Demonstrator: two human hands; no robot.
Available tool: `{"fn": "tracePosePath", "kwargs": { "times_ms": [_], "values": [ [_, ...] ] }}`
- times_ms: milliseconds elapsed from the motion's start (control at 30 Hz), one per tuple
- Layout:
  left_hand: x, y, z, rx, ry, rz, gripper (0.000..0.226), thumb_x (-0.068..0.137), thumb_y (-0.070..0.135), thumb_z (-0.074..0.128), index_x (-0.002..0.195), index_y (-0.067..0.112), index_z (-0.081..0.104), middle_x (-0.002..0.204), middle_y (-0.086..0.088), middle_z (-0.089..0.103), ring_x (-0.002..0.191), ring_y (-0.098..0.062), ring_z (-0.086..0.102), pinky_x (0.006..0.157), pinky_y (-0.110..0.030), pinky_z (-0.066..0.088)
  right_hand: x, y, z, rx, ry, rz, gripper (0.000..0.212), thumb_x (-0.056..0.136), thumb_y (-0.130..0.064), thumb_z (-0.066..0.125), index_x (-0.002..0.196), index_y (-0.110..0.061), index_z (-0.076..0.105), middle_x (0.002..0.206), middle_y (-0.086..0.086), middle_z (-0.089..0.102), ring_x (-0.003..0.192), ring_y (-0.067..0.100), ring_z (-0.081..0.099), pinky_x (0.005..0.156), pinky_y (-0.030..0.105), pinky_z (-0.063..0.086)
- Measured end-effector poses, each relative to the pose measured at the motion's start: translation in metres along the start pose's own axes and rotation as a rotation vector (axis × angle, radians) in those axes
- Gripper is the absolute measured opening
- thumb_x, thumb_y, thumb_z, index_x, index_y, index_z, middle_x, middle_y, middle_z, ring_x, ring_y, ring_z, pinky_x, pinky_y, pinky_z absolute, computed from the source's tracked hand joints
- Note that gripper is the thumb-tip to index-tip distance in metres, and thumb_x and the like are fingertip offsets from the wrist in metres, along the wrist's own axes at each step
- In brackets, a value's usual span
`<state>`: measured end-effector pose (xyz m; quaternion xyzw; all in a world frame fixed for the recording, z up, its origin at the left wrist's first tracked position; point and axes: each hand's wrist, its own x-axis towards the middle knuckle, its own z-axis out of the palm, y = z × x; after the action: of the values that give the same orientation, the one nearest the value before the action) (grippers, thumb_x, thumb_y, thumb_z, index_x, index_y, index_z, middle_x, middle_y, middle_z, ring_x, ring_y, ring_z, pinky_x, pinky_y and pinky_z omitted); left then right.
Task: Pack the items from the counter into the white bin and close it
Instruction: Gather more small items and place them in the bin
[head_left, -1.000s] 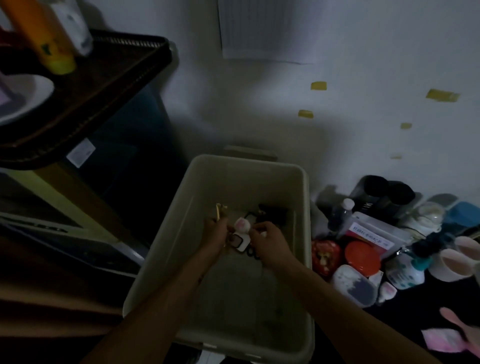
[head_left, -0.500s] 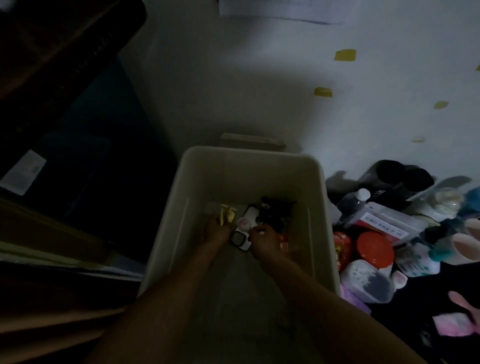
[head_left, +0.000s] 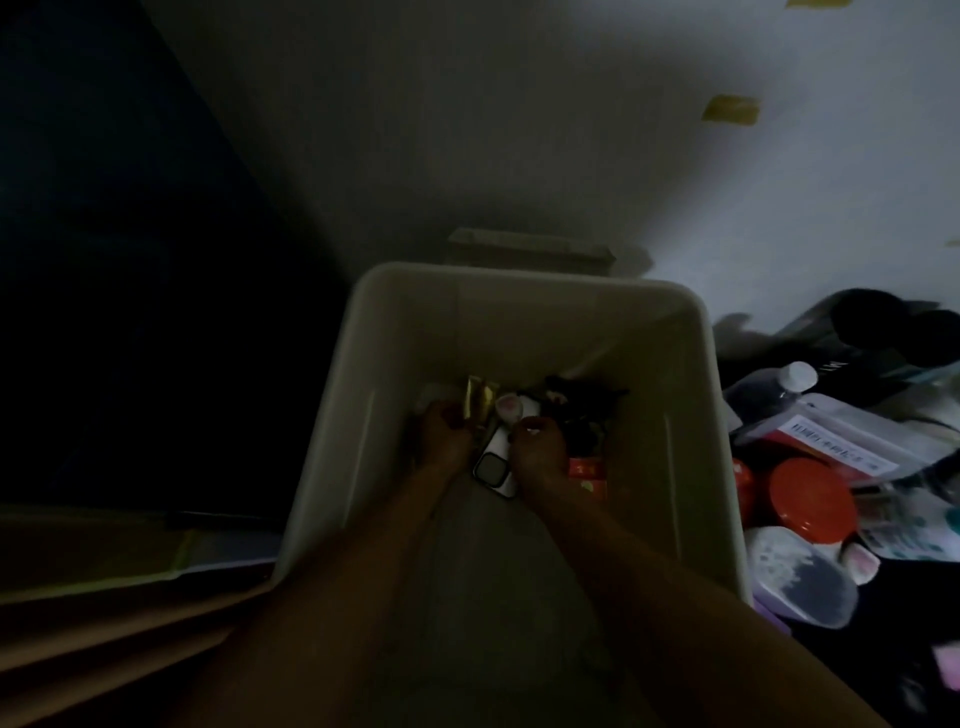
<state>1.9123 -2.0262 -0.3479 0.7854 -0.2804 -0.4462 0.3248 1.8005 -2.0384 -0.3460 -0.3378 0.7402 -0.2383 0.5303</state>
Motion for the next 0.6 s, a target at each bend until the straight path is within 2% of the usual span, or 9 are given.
{"fn": "tracePosePath", "kwargs": {
  "times_ms": [100,233,333,367,400,467,500,533,600],
  "values": [
    [0.001,-0.009,0.002,0.064,-0.03,0.022,0.028,0.094,0.029,0.06,0.105,0.005,0.07,0.109,-0.015,0.07,0.097,-0.031,0.065,0.084,-0.039,0.054,0.005,-0.001,0.002,-0.017,0.004,-0.004,0.022,0.095,-0.021,0.056,0.111,-0.007,0.059,0.119,0.016,0.061,0.11,0.033,0.057,0.083,0.03,0.042],
    [-0.002,-0.016,0.005,0.122,-0.014,0.052,0.023,0.095,0.019,0.057,0.106,0.003,0.069,0.113,-0.014,0.067,0.104,-0.03,0.062,0.092,-0.044,0.051,0.007,-0.001,0.003,-0.019,0.01,-0.012,0.022,0.095,-0.02,0.058,0.114,-0.007,0.058,0.12,0.015,0.062,0.111,0.032,0.058,0.085,0.03,0.045],
    [-0.003,-0.017,0.003,0.18,0.073,0.141,0.017,0.093,0.018,0.059,0.099,0.005,0.068,0.098,-0.012,0.063,0.088,-0.019,0.055,0.083,-0.036,0.047,0.003,-0.003,0.002,0.014,-0.011,-0.037,0.025,0.096,-0.021,0.057,0.116,-0.006,0.058,0.121,0.017,0.062,0.112,0.034,0.058,0.094,0.043,0.05],
    [-0.003,-0.017,0.002,0.21,0.091,0.144,0.019,0.092,0.018,0.061,0.101,0.003,0.068,0.098,-0.014,0.064,0.086,-0.021,0.056,0.082,-0.036,0.047,0.002,-0.003,0.002,0.018,-0.019,-0.065,0.027,0.097,-0.023,0.056,0.118,-0.006,0.059,0.121,0.016,0.062,0.112,0.033,0.058,0.095,0.041,0.049],
    [-0.002,-0.017,0.001,0.232,0.098,0.131,0.021,0.091,0.018,0.062,0.103,0.001,0.067,0.101,-0.016,0.065,0.089,-0.025,0.059,0.083,-0.036,0.048,0.0,-0.003,0.001,0.015,-0.025,-0.092,0.028,0.097,-0.022,0.055,0.119,-0.005,0.06,0.121,0.016,0.063,0.111,0.031,0.058,0.092,0.032,0.049],
    [-0.001,-0.021,0.0,0.232,0.085,0.106,0.022,0.088,0.016,0.065,0.104,0.0,0.066,0.106,-0.017,0.067,0.097,-0.031,0.062,0.085,-0.037,0.051,-0.003,-0.004,0.0,-0.003,-0.06,-0.12,0.025,0.099,-0.019,0.052,0.116,-0.003,0.062,0.117,0.015,0.064,0.1,0.024,0.059,0.065,0.011,0.043],
    [-0.003,-0.022,0.0,0.214,0.074,0.095,0.023,0.088,0.015,0.066,0.104,0.0,0.066,0.107,-0.018,0.067,0.099,-0.032,0.063,0.085,-0.037,0.051,-0.004,-0.004,-0.001,-0.018,-0.092,-0.117,0.024,0.099,-0.017,0.051,0.114,-0.003,0.063,0.115,0.015,0.064,0.093,0.021,0.058,0.051,0.007,0.04],
    [-0.004,-0.023,0.0,0.195,0.064,0.081,0.024,0.088,0.015,0.066,0.106,0.0,0.066,0.109,-0.018,0.067,0.102,-0.033,0.063,0.086,-0.037,0.051,-0.005,-0.004,-0.001,-0.027,-0.127,-0.107,0.023,0.1,-0.013,0.049,0.116,-0.003,0.063,0.115,0.016,0.064,0.09,0.02,0.058,0.045,0.005,0.038],
    [-0.006,-0.025,-0.001,0.186,0.043,0.061,0.028,0.09,0.019,0.065,0.113,0.002,0.066,0.114,-0.015,0.067,0.106,-0.032,0.063,0.089,-0.038,0.051,-0.007,-0.004,-0.002,-0.018,-0.181,-0.091,0.026,0.099,-0.005,0.047,0.121,-0.002,0.06,0.115,0.016,0.061,0.095,0.025,0.061,0.045,0.006,0.042]
  ]
}}
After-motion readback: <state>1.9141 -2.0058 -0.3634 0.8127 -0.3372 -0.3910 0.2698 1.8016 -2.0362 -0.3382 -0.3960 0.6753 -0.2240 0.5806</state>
